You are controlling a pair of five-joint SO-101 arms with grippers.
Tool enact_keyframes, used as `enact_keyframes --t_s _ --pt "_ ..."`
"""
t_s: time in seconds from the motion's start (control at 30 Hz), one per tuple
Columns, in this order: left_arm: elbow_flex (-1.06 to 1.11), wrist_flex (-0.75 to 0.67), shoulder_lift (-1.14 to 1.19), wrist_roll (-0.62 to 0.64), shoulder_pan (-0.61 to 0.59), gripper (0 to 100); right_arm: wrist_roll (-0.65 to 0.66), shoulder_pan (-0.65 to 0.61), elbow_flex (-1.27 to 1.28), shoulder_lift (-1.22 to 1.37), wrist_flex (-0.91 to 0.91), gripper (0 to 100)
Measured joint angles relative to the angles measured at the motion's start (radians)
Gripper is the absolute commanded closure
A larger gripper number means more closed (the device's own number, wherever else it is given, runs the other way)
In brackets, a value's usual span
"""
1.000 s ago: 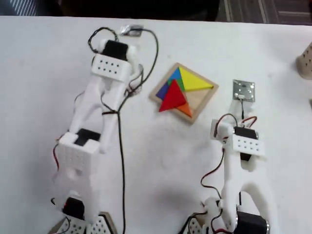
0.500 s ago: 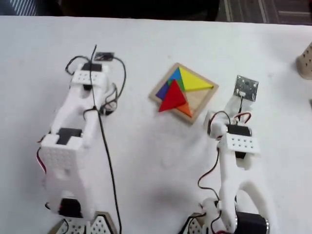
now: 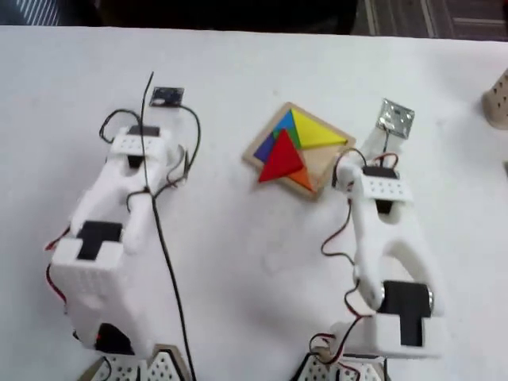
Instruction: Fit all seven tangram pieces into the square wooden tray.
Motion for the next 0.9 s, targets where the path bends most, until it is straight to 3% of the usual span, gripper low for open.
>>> enact_keyframes --t_s 0.2,0.33,0.63,0.8,0.9 --pt "0.167 -0.157 -0.114 -0.011 0.000 95 -0.006 -0.055 -0.121 0.121 0.012 86.5" --pt "0.173 -0.169 -0.121 -0.086 0.000 95 -0.041 -0.058 -0.207 0.216 0.031 86.5" --pt "0.173 -0.176 -0.121 -0.106 0.003 95 -0.044 -0.058 -0.468 0.430 0.209 87.4" --pt "0.173 -0.176 -0.121 -0.106 0.003 95 -0.043 -0.055 -0.600 0.503 0.350 97.9" --pt "0.173 -0.178 -0.121 -0.106 0.003 95 0.005 -0.054 -0.620 0.512 0.373 97.8"
